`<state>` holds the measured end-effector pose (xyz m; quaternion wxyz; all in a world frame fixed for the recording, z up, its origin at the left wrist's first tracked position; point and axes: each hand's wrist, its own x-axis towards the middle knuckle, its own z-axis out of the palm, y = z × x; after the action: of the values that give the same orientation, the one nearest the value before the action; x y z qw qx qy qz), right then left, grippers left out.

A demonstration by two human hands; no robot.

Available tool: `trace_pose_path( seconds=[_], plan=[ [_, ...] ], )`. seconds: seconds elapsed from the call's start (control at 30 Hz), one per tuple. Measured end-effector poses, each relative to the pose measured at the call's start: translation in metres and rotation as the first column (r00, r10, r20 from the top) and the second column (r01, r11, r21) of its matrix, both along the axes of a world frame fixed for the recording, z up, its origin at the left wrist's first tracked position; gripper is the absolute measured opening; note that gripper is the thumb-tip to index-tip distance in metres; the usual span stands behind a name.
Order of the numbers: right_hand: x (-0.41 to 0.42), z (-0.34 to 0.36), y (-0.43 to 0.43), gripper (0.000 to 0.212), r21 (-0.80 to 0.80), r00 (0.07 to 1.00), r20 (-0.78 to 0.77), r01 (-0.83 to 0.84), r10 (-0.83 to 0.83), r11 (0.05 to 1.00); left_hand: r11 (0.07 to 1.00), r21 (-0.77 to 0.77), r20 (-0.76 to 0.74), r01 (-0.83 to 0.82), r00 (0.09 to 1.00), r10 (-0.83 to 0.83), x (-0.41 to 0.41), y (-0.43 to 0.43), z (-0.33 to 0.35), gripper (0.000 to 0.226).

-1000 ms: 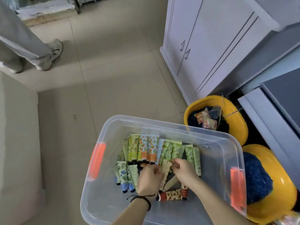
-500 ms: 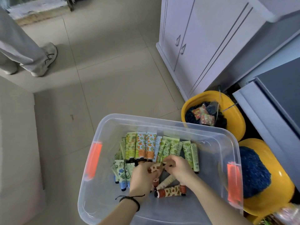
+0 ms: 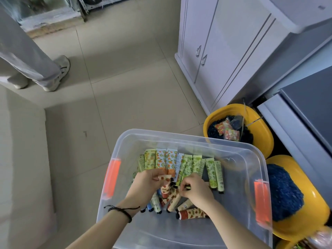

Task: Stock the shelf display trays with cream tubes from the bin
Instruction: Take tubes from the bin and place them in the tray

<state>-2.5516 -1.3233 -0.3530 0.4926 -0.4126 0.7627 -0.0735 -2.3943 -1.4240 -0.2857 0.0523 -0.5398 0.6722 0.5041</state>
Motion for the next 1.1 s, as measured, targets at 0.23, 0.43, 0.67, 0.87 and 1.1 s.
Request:
trace_pose_path(
  seconds=[0.23,0.43,0.67,0.87,1.1],
  plan=[
    [-0.006,0.038,-0.002,0.025,-0.055,0.994,-0.028,-0.109,0.107,0.993,0.999,-0.022,-0.019,0.038,0.999,-0.038,-0.001,-0.012,0.029,0.022],
    [-0.025,0.116,-0.021,0.014,-0.204,0.998,0.009,-0.058,0.061,0.977,0.994,-0.072,-0.049,0.078,0.995,-0.082,0.004,-0.035,0.077,0.012],
    [-0.063,0.3,-0.056,0.013,-0.424,0.996,0.049,-0.042,0.069,0.904,0.967,-0.236,-0.159,0.095,0.978,-0.135,-0.009,-0.087,0.205,0.006],
    [-0.067,0.464,-0.074,0.016,-0.601,0.999,0.039,0.014,0.011,0.799,0.931,-0.361,-0.3,0.055,0.938,-0.172,-0.026,-0.121,0.351,0.004],
    [-0.054,0.617,-0.068,0.022,-0.73,0.994,-0.105,-0.06,-0.026,0.681,0.84,-0.536,-0.364,0.085,0.874,-0.321,-0.029,-0.132,0.517,0.01]
  ],
)
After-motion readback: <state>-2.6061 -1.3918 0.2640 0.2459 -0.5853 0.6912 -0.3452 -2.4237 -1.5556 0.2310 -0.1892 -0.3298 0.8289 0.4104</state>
